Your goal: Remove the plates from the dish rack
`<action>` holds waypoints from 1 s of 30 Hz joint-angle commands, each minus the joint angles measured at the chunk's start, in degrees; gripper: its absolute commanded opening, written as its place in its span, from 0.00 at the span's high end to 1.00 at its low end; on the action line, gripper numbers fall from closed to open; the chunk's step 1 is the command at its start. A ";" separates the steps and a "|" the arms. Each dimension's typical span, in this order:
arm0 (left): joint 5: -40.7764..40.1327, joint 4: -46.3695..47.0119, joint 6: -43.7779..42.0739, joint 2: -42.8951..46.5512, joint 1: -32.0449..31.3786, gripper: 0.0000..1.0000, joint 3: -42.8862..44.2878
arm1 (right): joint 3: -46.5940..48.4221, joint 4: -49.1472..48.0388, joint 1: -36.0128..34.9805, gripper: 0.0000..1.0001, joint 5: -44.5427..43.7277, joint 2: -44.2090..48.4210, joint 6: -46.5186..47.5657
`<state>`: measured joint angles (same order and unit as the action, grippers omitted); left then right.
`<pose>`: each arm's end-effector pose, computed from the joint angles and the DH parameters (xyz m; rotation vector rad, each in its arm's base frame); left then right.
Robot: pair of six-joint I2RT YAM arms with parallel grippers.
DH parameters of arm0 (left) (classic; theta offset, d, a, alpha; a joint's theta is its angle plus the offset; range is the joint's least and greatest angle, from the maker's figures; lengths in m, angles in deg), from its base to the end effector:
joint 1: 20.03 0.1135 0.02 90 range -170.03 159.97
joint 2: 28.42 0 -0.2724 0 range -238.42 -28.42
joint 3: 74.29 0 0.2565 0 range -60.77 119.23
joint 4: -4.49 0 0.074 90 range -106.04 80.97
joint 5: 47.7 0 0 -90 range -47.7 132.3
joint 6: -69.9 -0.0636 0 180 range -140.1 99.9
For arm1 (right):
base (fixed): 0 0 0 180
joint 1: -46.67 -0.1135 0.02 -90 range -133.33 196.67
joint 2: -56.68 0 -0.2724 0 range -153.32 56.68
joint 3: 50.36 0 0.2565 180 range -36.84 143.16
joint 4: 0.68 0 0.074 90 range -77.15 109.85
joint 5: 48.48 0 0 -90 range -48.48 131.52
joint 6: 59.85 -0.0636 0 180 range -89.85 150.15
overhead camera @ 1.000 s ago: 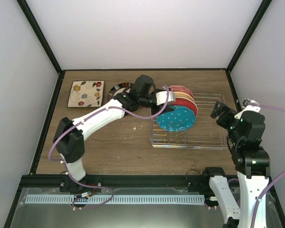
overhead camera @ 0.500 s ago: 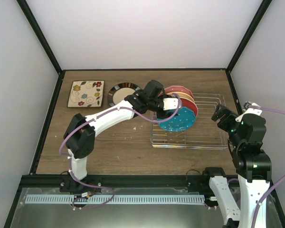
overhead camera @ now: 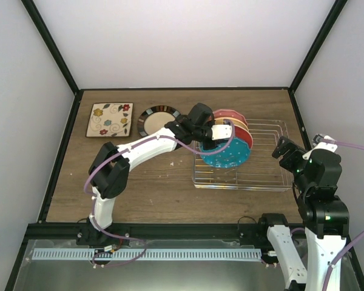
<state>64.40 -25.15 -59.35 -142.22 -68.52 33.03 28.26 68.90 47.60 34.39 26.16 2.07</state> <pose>0.3083 -0.3844 0.2554 1.6695 1.4240 -0.5144 0.0841 -0.0093 0.3925 0.5673 1.8631 0.1932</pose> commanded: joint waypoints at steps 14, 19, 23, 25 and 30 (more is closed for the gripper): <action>-1.23 0.00 9.37 1.33 -0.51 0.96 9.62 | -0.14 -0.98 -0.40 0.00 -0.82 0.64 0.25; -0.62 0.03 13.03 2.55 -0.59 0.96 15.92 | -0.84 -1.76 -0.40 0.00 -0.43 0.55 0.35; 0.42 0.42 16.12 4.46 -0.41 0.96 19.01 | -1.16 -2.15 -0.40 0.00 -0.20 0.55 0.34; 0.48 0.84 17.27 5.96 -0.23 0.96 19.39 | -1.35 -2.32 -0.40 0.00 -0.16 0.61 0.33; 0.64 1.29 20.39 10.48 1.31 0.96 19.01 | -2.51 -3.47 -0.40 0.00 0.57 0.75 0.37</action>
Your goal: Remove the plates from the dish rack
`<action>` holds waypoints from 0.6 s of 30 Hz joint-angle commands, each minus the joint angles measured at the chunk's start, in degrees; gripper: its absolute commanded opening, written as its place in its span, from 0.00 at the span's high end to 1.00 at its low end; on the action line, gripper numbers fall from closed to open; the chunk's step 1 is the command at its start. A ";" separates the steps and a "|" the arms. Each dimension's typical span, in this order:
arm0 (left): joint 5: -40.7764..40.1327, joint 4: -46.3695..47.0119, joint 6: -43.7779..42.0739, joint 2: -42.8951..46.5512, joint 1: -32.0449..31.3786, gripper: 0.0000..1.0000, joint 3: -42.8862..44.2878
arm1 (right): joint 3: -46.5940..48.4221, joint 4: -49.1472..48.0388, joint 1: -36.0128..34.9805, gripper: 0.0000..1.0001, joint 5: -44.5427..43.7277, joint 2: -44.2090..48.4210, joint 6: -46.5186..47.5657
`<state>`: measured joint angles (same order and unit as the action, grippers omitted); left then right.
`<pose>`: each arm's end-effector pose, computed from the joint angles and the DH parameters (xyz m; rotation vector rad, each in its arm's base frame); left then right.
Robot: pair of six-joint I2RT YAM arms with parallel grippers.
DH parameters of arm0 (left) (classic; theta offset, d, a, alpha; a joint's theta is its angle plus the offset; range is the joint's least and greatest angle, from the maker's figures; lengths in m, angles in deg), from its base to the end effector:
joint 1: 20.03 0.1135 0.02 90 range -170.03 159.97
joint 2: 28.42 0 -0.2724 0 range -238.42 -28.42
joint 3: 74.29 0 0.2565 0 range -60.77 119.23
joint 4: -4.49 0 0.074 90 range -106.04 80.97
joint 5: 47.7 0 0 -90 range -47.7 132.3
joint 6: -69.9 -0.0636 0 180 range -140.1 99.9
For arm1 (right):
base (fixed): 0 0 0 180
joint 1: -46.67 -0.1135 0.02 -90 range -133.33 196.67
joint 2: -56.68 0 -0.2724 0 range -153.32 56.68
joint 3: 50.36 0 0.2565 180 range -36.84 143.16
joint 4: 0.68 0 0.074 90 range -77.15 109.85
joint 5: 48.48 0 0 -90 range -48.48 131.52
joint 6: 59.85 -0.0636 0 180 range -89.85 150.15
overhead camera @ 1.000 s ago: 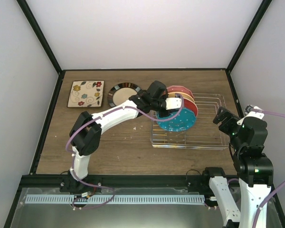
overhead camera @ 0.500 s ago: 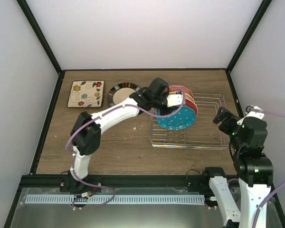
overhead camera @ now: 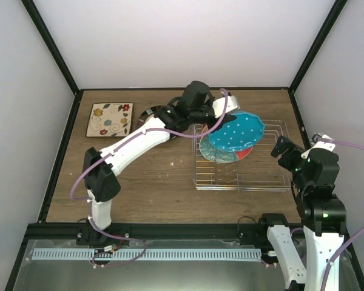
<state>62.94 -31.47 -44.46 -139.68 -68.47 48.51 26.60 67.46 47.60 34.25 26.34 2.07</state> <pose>0.3094 -0.3828 0.3635 1.3820 1.4773 -0.6278 0.0885 -0.0095 0.3872 0.5689 1.8631 0.1907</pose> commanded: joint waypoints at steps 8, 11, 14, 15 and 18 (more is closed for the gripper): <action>2.99 8.78 21.74 16.36 15.16 0.96 2.67 | -2.70 -6.50 -0.40 0.00 3.60 -1.45 1.46; 5.02 7.15 30.40 20.56 25.15 0.96 -0.53 | -3.42 -8.49 -0.40 0.00 5.21 -3.13 2.48; 7.10 6.21 36.58 26.16 33.33 0.96 -9.54 | -4.11 -10.94 -0.40 0.00 6.76 -4.94 3.06; 8.81 6.34 39.69 28.03 37.36 0.96 -13.08 | -4.38 -11.79 -0.40 0.00 7.23 -5.47 3.31; 13.29 7.20 50.07 32.48 46.86 0.96 -25.52 | -4.63 -13.87 -0.40 0.00 8.84 -7.36 3.78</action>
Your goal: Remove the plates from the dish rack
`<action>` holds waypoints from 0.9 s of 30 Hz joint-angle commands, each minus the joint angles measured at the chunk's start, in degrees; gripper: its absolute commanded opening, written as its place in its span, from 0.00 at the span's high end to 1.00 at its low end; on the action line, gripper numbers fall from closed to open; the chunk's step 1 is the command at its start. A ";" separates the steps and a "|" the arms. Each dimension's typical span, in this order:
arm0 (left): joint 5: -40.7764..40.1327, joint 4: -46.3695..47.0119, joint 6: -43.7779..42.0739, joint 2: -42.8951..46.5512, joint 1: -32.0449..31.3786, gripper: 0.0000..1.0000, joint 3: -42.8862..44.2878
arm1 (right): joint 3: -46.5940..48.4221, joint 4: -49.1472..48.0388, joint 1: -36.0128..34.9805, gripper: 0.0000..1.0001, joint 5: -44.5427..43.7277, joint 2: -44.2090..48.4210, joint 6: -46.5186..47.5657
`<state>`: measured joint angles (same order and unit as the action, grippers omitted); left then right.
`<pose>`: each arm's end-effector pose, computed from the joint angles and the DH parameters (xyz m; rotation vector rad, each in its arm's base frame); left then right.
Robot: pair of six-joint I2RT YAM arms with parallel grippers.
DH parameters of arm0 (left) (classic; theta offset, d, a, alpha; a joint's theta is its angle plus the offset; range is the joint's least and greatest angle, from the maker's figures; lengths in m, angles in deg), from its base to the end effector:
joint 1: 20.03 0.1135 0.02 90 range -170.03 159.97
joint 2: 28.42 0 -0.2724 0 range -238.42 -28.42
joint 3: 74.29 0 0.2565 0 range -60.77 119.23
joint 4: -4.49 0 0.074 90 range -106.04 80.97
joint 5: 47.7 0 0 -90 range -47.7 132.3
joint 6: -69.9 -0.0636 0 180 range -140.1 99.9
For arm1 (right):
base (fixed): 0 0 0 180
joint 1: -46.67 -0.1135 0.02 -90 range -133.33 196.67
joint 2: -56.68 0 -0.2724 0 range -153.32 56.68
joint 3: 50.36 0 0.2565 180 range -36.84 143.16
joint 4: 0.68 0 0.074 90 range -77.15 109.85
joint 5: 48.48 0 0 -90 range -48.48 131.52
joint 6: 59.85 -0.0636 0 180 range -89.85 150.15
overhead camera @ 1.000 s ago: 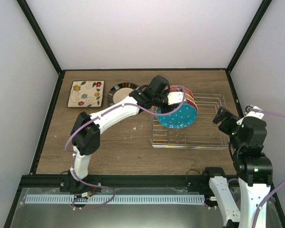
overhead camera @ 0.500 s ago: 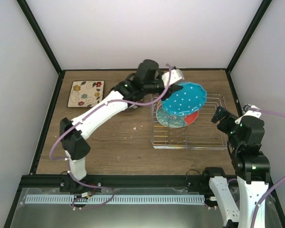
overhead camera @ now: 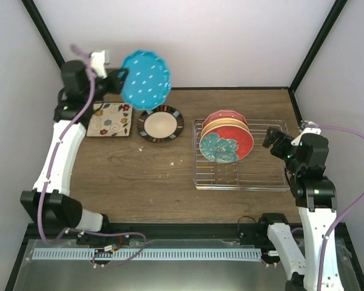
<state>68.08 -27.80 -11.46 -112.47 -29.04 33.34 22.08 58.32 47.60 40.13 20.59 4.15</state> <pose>0.3479 -0.0832 0.4672 0.3422 1.7125 -0.6132 0.1334 -0.0037 0.3730 0.4755 1.9172 0.2622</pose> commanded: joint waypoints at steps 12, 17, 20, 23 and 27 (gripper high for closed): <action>16.51 4.28 24.61 15.88 15.98 0.96 -38.64 | 2.47 -6.76 -0.40 0.00 6.14 -7.74 6.01; 17.14 0.63 22.50 16.85 14.14 0.96 -44.61 | 3.09 -6.60 -0.40 0.00 6.39 -8.61 7.39; 15.46 -0.73 21.35 17.70 11.38 0.96 -47.08 | 3.22 -6.45 -0.40 0.00 6.44 -8.73 7.65; 13.69 -2.00 21.39 18.28 9.07 0.96 -49.93 | 3.38 -6.04 -0.40 0.00 6.41 -8.67 7.98; 12.19 -3.11 21.50 19.11 7.93 0.96 -53.25 | 3.66 -5.21 -0.40 0.00 6.07 -8.60 8.52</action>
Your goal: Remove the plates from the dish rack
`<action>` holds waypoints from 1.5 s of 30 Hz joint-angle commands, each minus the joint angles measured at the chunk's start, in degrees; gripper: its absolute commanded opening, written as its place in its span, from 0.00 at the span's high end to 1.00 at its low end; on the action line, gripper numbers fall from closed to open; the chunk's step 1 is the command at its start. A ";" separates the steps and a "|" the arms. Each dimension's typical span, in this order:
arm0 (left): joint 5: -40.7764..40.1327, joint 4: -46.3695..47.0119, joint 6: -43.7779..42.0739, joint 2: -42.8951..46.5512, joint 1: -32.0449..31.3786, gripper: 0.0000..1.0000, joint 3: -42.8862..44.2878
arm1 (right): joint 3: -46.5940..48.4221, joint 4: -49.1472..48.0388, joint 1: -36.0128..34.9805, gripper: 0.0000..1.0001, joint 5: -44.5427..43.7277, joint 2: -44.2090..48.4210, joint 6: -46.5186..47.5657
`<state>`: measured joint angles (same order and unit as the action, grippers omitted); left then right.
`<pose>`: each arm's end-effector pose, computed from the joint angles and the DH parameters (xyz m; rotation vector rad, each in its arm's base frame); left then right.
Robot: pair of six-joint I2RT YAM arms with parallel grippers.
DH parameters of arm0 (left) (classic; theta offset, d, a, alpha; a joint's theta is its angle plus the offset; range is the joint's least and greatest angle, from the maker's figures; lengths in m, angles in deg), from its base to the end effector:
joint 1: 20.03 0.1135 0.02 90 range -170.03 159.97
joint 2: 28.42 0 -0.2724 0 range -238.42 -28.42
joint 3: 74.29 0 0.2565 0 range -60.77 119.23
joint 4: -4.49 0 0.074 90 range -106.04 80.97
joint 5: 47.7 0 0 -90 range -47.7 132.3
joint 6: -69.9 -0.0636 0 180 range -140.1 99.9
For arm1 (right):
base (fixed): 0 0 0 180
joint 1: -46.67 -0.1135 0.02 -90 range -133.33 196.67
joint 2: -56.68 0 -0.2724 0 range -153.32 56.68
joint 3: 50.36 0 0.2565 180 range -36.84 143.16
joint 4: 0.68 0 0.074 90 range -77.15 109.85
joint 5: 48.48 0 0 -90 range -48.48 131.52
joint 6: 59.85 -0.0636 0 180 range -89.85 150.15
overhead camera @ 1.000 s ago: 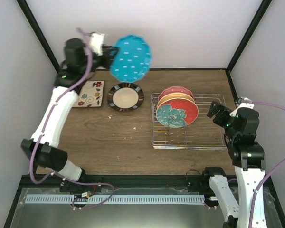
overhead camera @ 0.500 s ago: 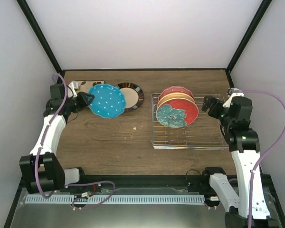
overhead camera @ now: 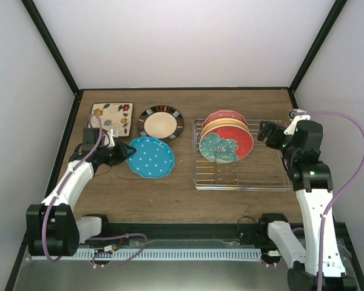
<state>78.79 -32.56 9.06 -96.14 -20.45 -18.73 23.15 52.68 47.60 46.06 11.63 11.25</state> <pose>0.2489 -0.0396 0.2168 -0.3146 2.4278 -1.0051 0.1777 0.0021 0.3707 0.2966 1.9930 0.2797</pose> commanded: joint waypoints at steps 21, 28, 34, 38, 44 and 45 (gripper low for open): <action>-2.38 8.21 3.08 -7.18 -5.19 0.92 -7.03 | 3.29 2.01 -0.40 0.00 -1.78 1.42 1.32; -4.46 8.25 2.38 -10.79 -5.79 0.66 -5.34 | 3.56 3.00 -0.40 0.00 -2.59 2.14 1.20; -6.81 5.88 1.21 -10.60 -5.81 0.48 -5.07 | 3.47 3.58 -0.40 0.00 -3.21 2.85 1.00; -7.93 4.63 1.00 -9.45 -5.81 0.31 -5.06 | 3.17 3.63 -0.40 0.00 -3.14 2.93 0.80; -12.15 2.95 -0.82 -9.00 -5.65 0.03 -2.39 | 2.38 2.69 -0.38 0.00 -2.22 2.86 0.17; -13.75 2.30 -1.65 -9.02 -5.44 0.02 -1.28 | 2.24 2.63 -0.40 0.00 -2.10 2.81 0.05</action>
<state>69.21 -28.96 9.55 -106.48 -26.07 -24.08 24.22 55.31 47.60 43.72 14.05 12.10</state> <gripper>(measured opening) 0.948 0.998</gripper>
